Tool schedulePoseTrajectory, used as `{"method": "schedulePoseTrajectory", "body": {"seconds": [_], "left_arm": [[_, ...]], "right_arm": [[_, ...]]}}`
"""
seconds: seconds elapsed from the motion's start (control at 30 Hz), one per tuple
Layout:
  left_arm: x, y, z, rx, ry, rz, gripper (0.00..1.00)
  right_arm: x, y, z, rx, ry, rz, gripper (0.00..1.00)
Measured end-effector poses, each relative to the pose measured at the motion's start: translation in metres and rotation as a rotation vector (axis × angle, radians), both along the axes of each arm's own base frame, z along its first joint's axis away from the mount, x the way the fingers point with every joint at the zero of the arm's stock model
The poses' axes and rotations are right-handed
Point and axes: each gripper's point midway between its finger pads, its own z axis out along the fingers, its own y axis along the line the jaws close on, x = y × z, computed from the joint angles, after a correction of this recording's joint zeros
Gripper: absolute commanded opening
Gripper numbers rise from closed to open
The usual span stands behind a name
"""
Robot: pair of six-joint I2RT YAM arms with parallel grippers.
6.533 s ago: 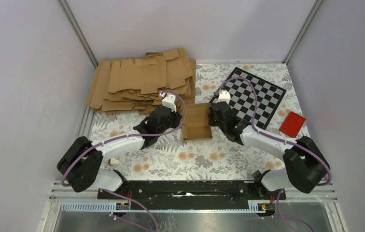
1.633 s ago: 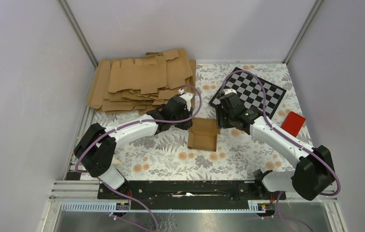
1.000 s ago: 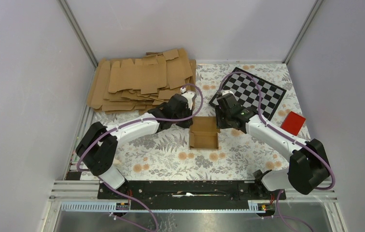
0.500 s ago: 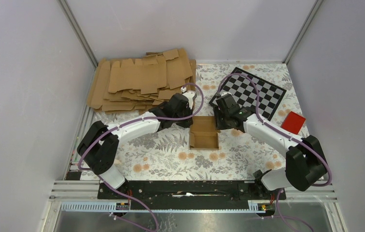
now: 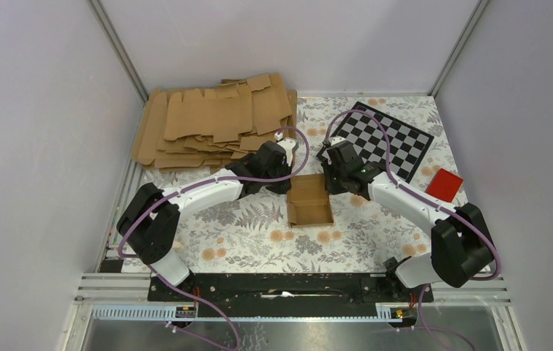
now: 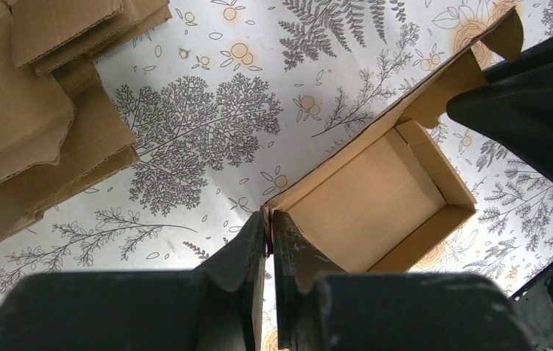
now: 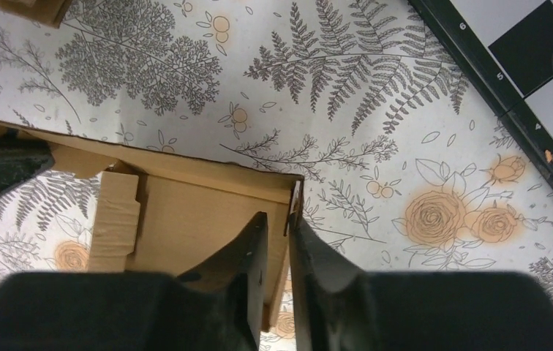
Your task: Fold the paper box
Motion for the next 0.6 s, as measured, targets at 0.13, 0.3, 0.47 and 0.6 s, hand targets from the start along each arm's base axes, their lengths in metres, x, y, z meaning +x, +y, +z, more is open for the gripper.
{"method": "schedulePoseTrajectory", "body": {"seconds": [0.13,0.3,0.47,0.6], "left_arm": [[0.0001,0.0022,-0.0013,0.011,-0.001,0.003,0.18],[-0.0002,0.0030,-0.0020,0.020,-0.002,0.010,0.27],[-0.0018,0.0068,-0.0020,0.044,0.010,0.031,0.24],[0.0018,0.0060,-0.0006,0.060,0.022,0.049,0.10]], "right_arm": [[-0.0022,0.0017,-0.0007,0.004,0.008,0.030,0.02],[-0.0031,0.0025,-0.0014,0.013,0.015,0.035,0.00],[-0.0040,0.0049,-0.0018,0.026,0.016,0.043,0.00],[-0.0041,0.0051,-0.0022,0.031,0.010,0.044,0.00]]}}
